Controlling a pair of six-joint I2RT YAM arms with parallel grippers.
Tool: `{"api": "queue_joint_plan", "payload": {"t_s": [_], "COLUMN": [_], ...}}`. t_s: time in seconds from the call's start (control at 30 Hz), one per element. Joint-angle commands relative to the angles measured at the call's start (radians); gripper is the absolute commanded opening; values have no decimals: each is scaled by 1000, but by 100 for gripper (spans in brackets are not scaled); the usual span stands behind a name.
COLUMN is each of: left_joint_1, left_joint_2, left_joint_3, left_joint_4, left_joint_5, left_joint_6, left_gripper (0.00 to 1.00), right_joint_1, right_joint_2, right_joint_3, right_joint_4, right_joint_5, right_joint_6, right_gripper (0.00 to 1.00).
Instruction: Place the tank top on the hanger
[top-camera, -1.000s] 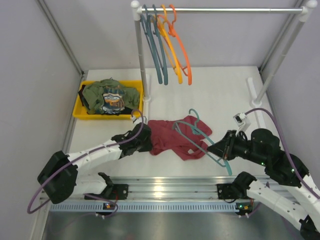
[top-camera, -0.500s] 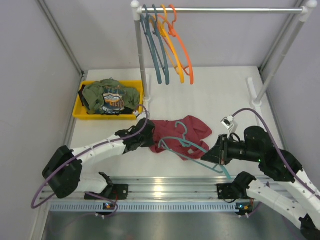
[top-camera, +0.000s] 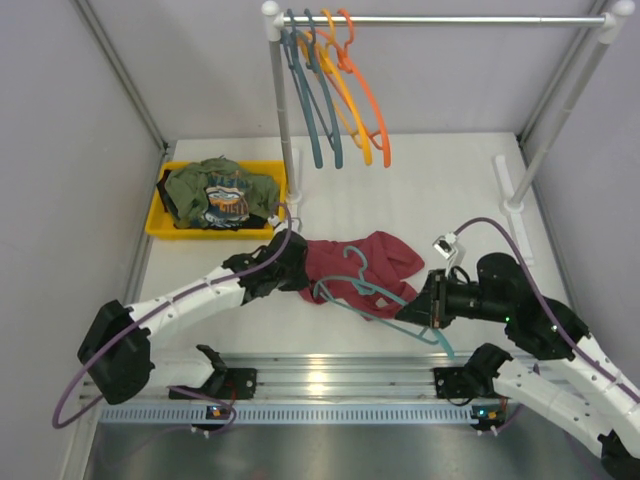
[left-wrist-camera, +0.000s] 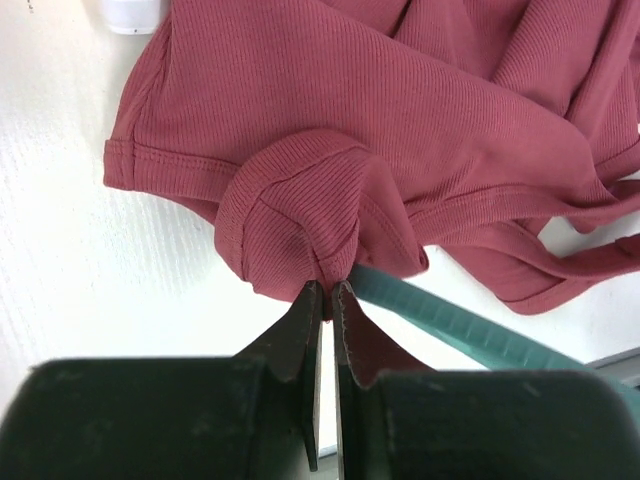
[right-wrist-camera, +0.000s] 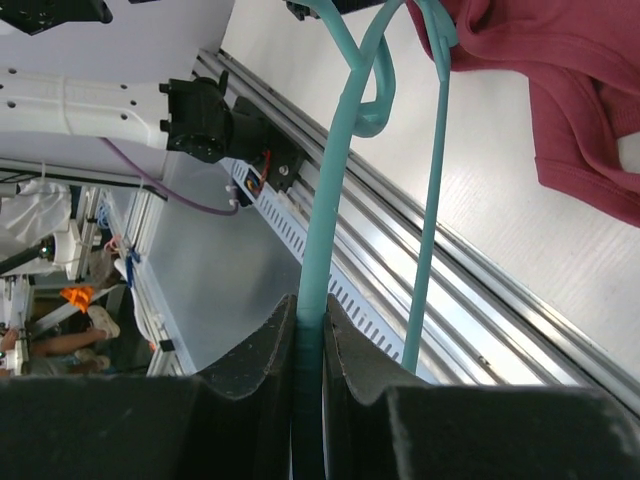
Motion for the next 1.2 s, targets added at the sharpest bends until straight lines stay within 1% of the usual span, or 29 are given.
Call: {"api": "queue_joint_plan", "payload": {"t_s": [0.0,0.13,0.17,0.37,0.5,0.7,1.0,1.1,1.17], "left_joint_1": [-2,-3,-2,-3,-3,-3,-3,-5,-8], "left_joint_2": [-42,-71,-77,-107,-113,-130,-145,-143,-150], "left_joint_3": [43,46,55,103,145,175,187,176,167], "left_joint_4": [-59,-87,-91,-142,-170,-170,-173,-157,-159], "left_joint_5": [38,47,45,33,6,15,51,82,85], "left_joint_6": [31,40,45,41,28,8,5,1,-1], "left_gripper": [0,0,0,0,0,0,0,0,0], "right_joint_1": [-6,-6,-6,-6,-8,-6,-6,-5,-3], "right_joint_2": [11,23,21,8,6,-15,20,44,55], "right_joint_3": [14,1,-7,-75,-131,-208,-352,-403,-424], "right_joint_4": [119,173,214,303,394,489,744,881,909], "right_joint_5": [3,-17,-26,-57,-83,-97,-107,-106,-85], "right_joint_6": [-11,-3,3,23,38,50,54,58,54], "right_gripper": [0,0,0,0,0,0,0,0,0]}}
